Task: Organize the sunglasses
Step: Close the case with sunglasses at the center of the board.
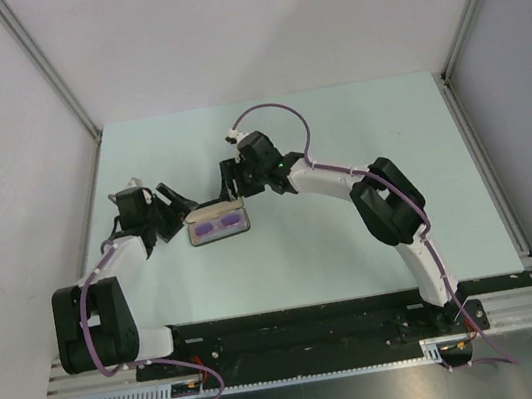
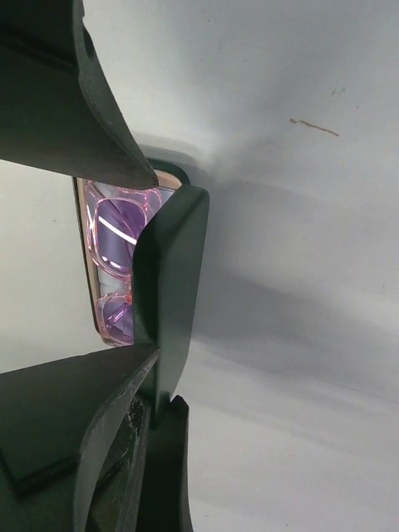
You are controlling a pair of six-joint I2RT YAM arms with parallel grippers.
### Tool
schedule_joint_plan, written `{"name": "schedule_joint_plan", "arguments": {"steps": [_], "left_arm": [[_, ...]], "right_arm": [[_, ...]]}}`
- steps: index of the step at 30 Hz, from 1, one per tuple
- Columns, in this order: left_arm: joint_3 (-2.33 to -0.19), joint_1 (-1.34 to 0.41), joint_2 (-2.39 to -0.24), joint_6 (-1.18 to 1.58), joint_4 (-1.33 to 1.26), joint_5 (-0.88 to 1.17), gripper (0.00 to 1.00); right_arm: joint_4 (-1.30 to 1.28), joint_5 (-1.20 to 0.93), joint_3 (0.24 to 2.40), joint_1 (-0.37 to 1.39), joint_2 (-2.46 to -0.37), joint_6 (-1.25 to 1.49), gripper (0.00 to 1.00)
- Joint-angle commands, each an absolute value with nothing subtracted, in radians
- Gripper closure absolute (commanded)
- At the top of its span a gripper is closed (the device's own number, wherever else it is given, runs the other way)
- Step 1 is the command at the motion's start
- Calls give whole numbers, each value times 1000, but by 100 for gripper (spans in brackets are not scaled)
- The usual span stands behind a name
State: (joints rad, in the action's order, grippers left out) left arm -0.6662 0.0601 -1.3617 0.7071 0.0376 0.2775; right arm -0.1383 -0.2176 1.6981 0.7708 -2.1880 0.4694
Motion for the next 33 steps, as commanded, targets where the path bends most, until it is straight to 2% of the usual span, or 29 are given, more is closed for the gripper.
{"name": "schedule_joint_plan", "arguments": {"steps": [1,6,20,33], "left_arm": [[-663,51,-1358,701,9,298,21],[-649,45,-1362,707,9,301,27],[-609,32,-1335,706,9,285,26],[-566,28,-1293,712,9,276,30]], "right_arm": [[-140,-219,1677,787,-2184,466,37],[-137,-201,1661,804,-2186,424,41],[-135,-150,1583,844,-2152,319,46],[-127,-147,1526,868,-2129,287,50]]}}
